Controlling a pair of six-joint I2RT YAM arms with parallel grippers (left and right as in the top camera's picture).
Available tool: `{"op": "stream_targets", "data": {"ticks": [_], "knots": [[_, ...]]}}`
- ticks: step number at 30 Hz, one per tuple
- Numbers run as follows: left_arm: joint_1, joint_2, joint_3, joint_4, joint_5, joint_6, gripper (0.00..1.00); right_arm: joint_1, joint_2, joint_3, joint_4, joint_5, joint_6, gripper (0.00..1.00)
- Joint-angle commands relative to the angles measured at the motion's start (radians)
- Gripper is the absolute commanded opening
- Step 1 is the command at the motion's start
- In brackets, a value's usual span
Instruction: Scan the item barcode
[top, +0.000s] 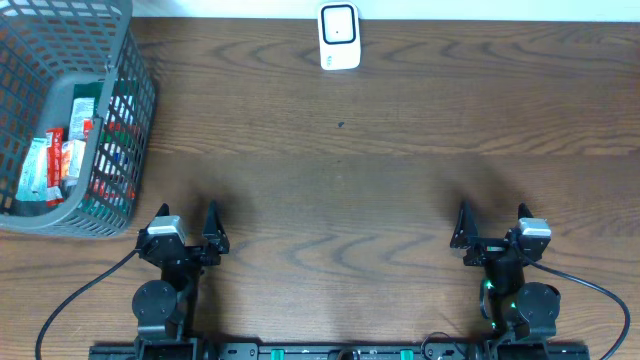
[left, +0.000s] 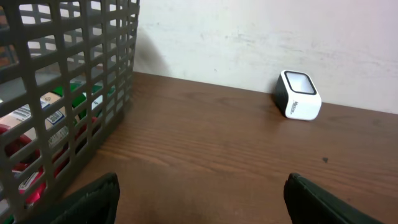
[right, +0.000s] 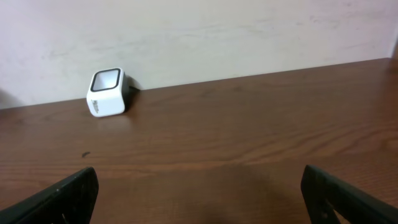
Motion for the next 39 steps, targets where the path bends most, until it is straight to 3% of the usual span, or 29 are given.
{"op": "stream_targets", "data": {"ticks": [1,10,23,30,38,39], "knots": [[0.002,-0.002,-0.010,-0.042,0.021,0.013,0.84,-0.007,-0.003,-0.001,-0.004,-0.001,-0.011,0.99],[0.002,-0.002,0.041,-0.070,0.022,0.008,0.84,-0.007,-0.003,-0.001,-0.004,-0.001,-0.011,0.99],[0.002,0.073,0.427,-0.512,0.074,-0.088,0.84,-0.007,-0.003,-0.001,-0.004,-0.001,-0.011,0.99],[0.002,0.328,0.760,-0.714,0.168,-0.101,0.84,-0.007,-0.003,-0.001,-0.004,-0.001,-0.011,0.99],[0.003,0.809,1.369,-1.153,0.160,-0.066,0.84,-0.007,-0.003,-0.001,-0.004,-0.001,-0.011,0.99],[0.003,0.871,1.453,-1.221,0.160,-0.061,0.95,-0.007,-0.003,-0.001,-0.004,-0.001,-0.011,0.99]]}}
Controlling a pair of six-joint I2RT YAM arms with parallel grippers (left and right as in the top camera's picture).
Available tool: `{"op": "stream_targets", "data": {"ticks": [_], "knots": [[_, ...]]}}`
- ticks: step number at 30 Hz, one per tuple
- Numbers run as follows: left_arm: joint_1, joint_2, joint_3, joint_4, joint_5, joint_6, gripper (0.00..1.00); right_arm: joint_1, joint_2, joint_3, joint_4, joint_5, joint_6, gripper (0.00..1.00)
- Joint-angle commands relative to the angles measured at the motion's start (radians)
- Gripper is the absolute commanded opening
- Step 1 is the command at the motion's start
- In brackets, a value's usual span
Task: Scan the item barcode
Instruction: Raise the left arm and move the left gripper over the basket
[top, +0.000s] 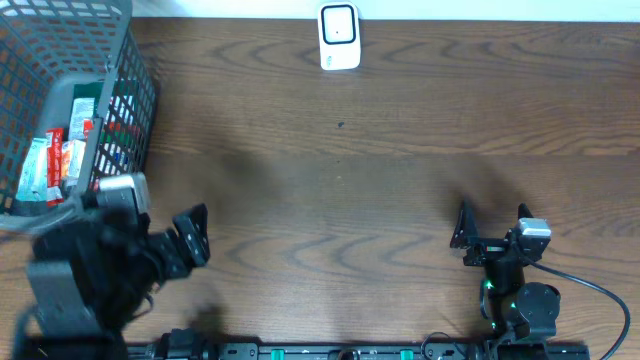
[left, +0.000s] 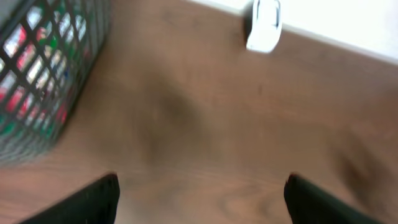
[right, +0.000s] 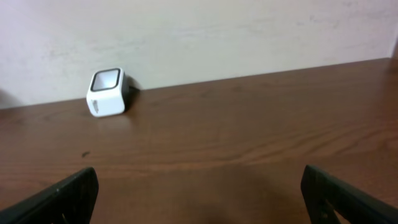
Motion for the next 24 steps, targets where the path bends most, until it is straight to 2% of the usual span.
{"op": "stream_targets", "data": {"ticks": [1,6,13,14,15,17,18,20,24], "knots": [[0.003,0.193,0.262,-0.152,0.016,0.025,0.98,-0.007,-0.004,-0.001,-0.003,-0.001,-0.011,0.99],[0.003,0.428,0.549,-0.410,0.015,0.047,0.98,-0.007,-0.004,-0.001,-0.003,-0.001,-0.011,0.99],[0.003,0.560,0.581,-0.433,-0.005,0.047,0.98,-0.007,-0.004,-0.001,-0.003,-0.001,-0.011,0.99],[0.003,0.573,0.581,-0.433,-0.003,0.046,0.96,-0.007,-0.004,-0.001,-0.003,-0.001,-0.011,0.99],[0.003,0.584,0.581,-0.433,-0.003,0.046,0.85,-0.007,-0.004,-0.001,-0.003,-0.001,-0.011,0.99],[0.003,0.602,0.581,-0.432,-0.003,0.045,0.27,-0.007,-0.004,-0.001,-0.003,-0.001,-0.011,0.99],[0.003,0.609,0.581,-0.432,-0.004,0.045,0.07,-0.007,-0.004,-0.001,-0.003,-0.001,-0.011,0.99],[0.003,0.618,0.581,-0.428,-0.020,0.039,0.07,-0.007,-0.004,-0.001,-0.003,-0.001,-0.011,0.99],[0.003,0.626,0.581,-0.401,-0.200,-0.051,0.07,-0.007,-0.004,-0.001,-0.003,-0.001,-0.011,0.99]]}}
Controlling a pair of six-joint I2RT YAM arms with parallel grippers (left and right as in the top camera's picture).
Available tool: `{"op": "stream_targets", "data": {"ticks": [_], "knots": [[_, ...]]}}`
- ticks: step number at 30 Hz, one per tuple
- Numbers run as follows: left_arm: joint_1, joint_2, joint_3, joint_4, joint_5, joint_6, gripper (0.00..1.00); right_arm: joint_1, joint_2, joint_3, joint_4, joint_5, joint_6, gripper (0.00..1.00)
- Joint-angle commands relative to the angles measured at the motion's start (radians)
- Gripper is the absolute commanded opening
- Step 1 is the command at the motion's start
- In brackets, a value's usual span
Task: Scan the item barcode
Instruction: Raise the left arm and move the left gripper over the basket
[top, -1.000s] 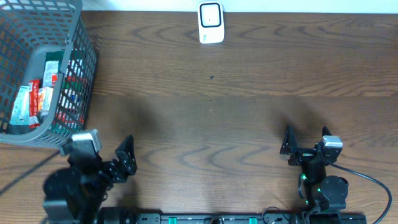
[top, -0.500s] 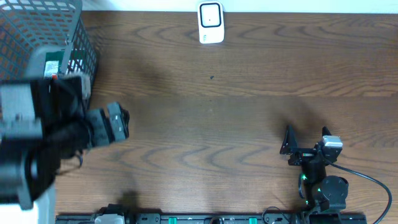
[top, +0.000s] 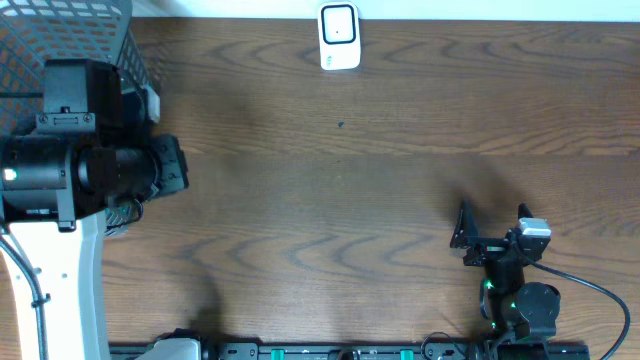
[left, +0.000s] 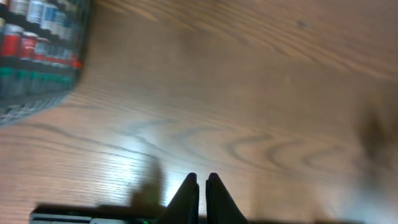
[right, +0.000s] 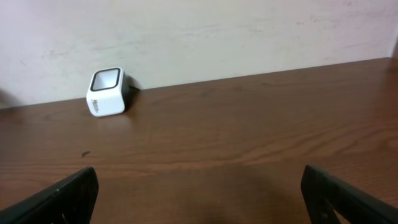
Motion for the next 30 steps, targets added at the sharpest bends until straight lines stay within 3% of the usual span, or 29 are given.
{"op": "stream_targets", "data": {"ticks": [1,3,7,9,16,23,30], "knots": [[0.003,0.003,0.016,0.018,-0.180,-0.089,0.07,-0.007,-0.004,-0.001,-0.004,-0.001,-0.011,0.99],[0.006,0.003,0.016,0.038,-0.240,-0.126,0.17,-0.007,-0.004,-0.001,-0.004,-0.001,-0.011,0.99],[0.014,0.005,0.017,0.084,-0.313,-0.162,0.67,-0.007,-0.004,-0.001,-0.004,-0.001,-0.011,0.99],[0.032,0.005,0.017,0.113,-0.312,-0.161,0.75,-0.007,-0.004,-0.001,-0.004,-0.001,-0.011,0.99],[0.185,0.046,0.113,0.240,-0.254,-0.076,0.75,-0.007,-0.004,-0.001,-0.004,-0.001,-0.011,0.99],[0.387,0.275,0.414,0.161,-0.161,-0.028,0.75,-0.007,-0.004,-0.001,-0.004,-0.001,-0.011,0.99],[0.489,0.452,0.433,0.158,-0.158,-0.003,0.90,-0.007,-0.004,-0.001,-0.004,-0.001,-0.011,0.99]]}}
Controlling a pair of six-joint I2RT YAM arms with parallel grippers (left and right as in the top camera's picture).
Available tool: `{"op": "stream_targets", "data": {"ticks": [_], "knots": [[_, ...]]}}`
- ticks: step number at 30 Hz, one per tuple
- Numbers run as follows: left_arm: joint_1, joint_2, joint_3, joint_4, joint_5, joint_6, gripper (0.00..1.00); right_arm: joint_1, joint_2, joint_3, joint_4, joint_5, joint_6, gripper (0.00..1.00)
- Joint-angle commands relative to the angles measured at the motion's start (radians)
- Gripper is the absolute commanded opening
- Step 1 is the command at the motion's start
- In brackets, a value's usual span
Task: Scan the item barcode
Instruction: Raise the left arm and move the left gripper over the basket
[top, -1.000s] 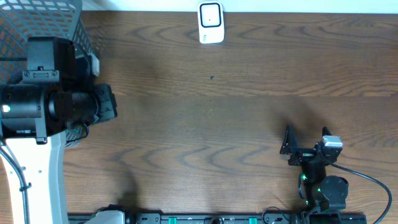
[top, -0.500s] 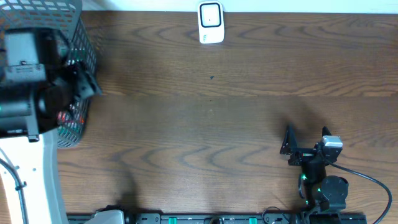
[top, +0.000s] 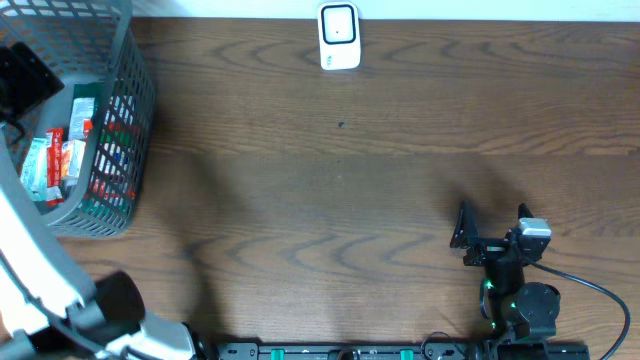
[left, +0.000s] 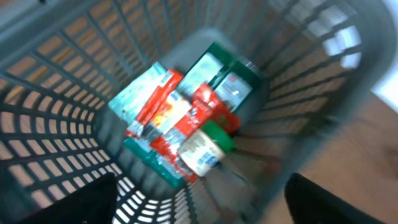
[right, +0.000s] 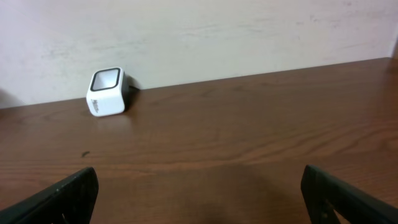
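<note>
The white barcode scanner (top: 339, 37) stands at the table's far edge, also seen in the right wrist view as the scanner (right: 107, 92). The grey mesh basket (top: 130, 110) at the far left holds red and green packets (left: 186, 106) and a small jar with a green lid (left: 205, 148). My left gripper (left: 202, 186) hangs open above the basket's inside, holding nothing. The left arm (top: 40, 270) rises along the left edge of the overhead view. My right gripper (top: 490, 235) rests open near the front right, empty.
The basket wall (left: 62, 81) rings the items on all sides. Brown wooden table (top: 340, 200) lies between basket, scanner and right arm. A pale wall (right: 199, 31) stands behind the scanner.
My left gripper was shut and looked at bare table beside the basket. Now it is open and looks down into the basket at the items. The right arm has not moved.
Both grippers rested open at the front of the table. Then the left arm was lifted, open, over the table near the basket. Then it stood higher by the basket, shut. Now it is open over the basket's contents. The right arm stayed still.
</note>
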Motion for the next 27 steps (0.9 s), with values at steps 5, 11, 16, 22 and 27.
{"op": "stream_targets", "data": {"ticks": [5,11,16,22,27], "knots": [[0.051,0.174,0.013,-0.024,0.056,0.120,0.91,-0.007,-0.004,-0.001,-0.004,-0.001,-0.011,0.99],[0.052,0.267,0.011,-0.056,0.056,0.153,0.91,-0.007,-0.004,-0.001,-0.004,-0.001,-0.011,0.99],[0.052,0.333,-0.027,-0.098,0.056,0.153,0.91,-0.007,-0.004,-0.001,-0.004,-0.001,-0.011,0.99],[0.045,0.393,-0.063,-0.101,0.056,0.153,0.91,-0.007,-0.004,-0.001,-0.004,-0.001,-0.011,0.99],[0.024,0.412,-0.121,-0.076,0.064,0.152,0.91,-0.007,-0.004,-0.001,-0.004,-0.001,-0.011,0.99]]}}
